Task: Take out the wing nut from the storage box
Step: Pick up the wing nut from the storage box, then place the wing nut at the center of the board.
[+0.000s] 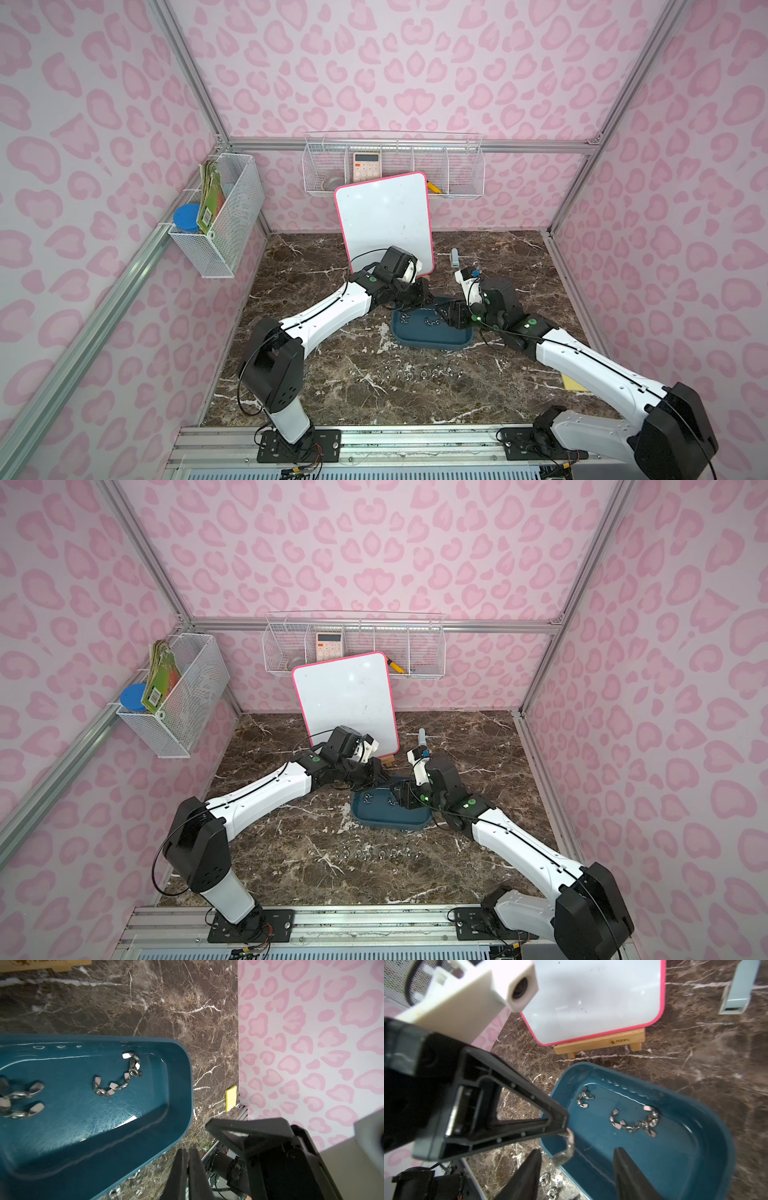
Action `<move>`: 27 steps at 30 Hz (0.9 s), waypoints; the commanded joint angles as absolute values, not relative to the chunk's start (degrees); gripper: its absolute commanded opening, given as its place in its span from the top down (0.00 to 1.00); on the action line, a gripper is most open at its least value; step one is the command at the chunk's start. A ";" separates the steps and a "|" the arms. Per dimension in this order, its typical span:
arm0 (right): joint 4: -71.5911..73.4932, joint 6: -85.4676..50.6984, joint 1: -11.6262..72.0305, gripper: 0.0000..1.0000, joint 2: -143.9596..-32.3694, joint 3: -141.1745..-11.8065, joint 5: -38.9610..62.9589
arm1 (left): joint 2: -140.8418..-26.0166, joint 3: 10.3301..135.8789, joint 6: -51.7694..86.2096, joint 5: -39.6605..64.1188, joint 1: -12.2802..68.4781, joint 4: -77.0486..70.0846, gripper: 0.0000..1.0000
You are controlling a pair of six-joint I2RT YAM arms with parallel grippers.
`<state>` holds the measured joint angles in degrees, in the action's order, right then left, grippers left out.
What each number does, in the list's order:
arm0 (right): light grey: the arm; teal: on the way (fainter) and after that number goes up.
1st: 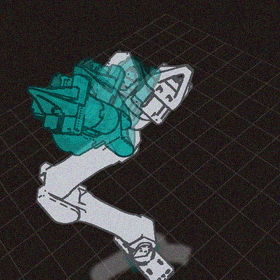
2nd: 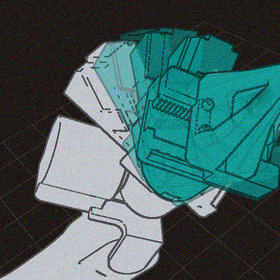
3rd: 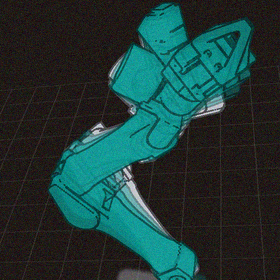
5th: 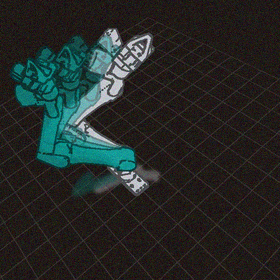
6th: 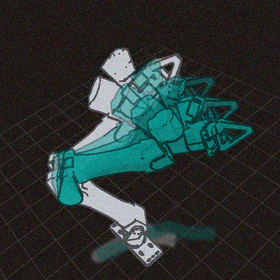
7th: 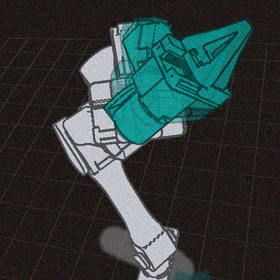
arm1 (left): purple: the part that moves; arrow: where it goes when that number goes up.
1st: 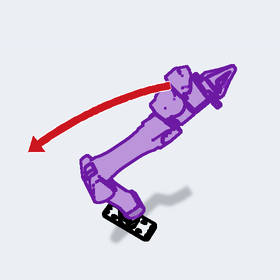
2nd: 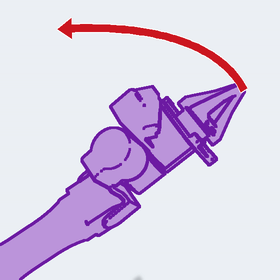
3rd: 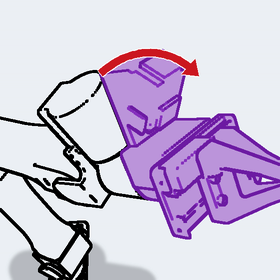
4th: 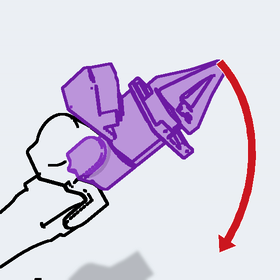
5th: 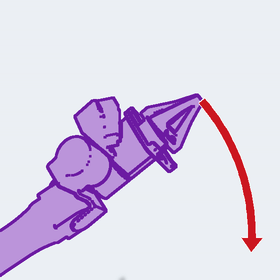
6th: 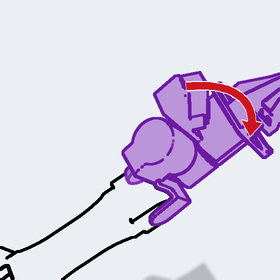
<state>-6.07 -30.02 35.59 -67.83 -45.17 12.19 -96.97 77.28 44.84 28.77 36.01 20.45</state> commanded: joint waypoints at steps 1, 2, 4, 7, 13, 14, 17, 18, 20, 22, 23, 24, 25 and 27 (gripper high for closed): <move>-5.42 -30.76 34.83 0.25 -66.18 -44.02 10.40 | -95.65 76.49 44.30 26.81 35.23 22.43 1.00; -5.36 -30.84 34.61 0.21 -65.56 -43.44 10.15 | -95.12 75.99 44.13 26.27 34.91 22.95 1.00; -5.26 -31.02 34.26 0.14 -64.64 -42.62 9.78 | -94.10 75.20 43.71 24.68 34.52 24.40 1.00; -5.25 -30.94 34.19 0.07 -63.99 -41.75 9.42 | -92.41 74.30 42.50 21.67 34.20 28.19 1.00; -3.92 -30.84 34.36 0.01 -65.51 -41.19 11.06 | -87.19 70.89 39.71 12.54 34.20 37.67 1.00; -3.62 -30.69 34.58 0.01 -66.14 -41.26 11.28 | -86.04 69.88 39.48 11.07 34.20 39.09 1.00; -2.72 -30.13 35.63 0.01 -68.37 -41.90 12.03 | -83.01 66.67 39.87 7.49 34.33 42.88 1.00; -2.42 -29.85 36.07 0.01 -69.12 -42.21 12.20 | -82.01 65.41 40.14 6.92 34.28 43.47 1.00; -2.03 -29.54 37.03 0.01 -70.79 -42.96 12.34 | -79.61 62.22 41.25 5.49 34.37 44.69 1.00; -1.62 -29.33 37.42 0.01 -72.15 -43.72 12.93 | -77.61 59.50 42.46 4.45 34.37 45.79 1.00; -1.28 -29.27 37.56 0.01 -72.73 -44.03 13.25 | -76.75 58.24 43.05 3.95 34.50 46.33 1.00; -1.09 -29.18 37.72 0.01 -73.22 -44.24 13.50 | -75.96 57.17 43.52 3.49 34.69 46.79 1.00; -0.97 -29.04 37.76 0.01 -73.67 -44.59 13.71 | -75.29 56.06 43.96 2.89 34.93 47.22 1.00; -0.79 -28.75 37.93 0.01 -74.41 -45.11 14.20 | -74.61 54.29 44.59 2.12 35.23 47.84 1.00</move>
<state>-2.83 -29.65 37.65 -73.73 -44.21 13.13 -75.40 55.79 43.11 4.99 34.96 45.04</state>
